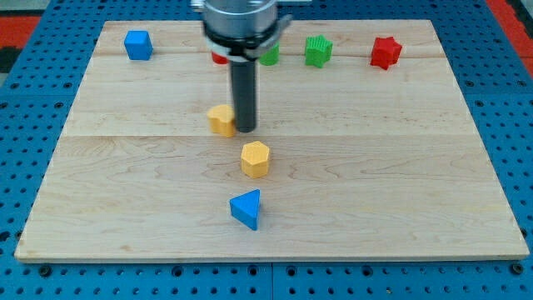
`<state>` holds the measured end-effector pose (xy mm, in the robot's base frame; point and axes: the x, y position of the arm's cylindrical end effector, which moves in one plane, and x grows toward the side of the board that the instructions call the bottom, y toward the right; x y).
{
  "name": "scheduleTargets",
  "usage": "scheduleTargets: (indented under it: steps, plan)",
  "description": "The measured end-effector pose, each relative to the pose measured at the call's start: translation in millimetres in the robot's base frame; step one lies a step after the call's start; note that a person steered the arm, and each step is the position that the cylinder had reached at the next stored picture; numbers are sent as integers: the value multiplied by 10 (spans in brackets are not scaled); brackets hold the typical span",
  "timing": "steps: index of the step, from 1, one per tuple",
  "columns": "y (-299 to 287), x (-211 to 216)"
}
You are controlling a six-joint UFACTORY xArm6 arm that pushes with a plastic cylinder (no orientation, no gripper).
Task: Push the yellow heart into the blue cube
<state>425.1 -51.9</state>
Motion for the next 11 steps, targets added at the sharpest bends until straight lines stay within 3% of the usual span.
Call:
scheduleTargets:
  steps: [1, 11]
  plan:
    - [-423, -40]
    - [-1482, -152]
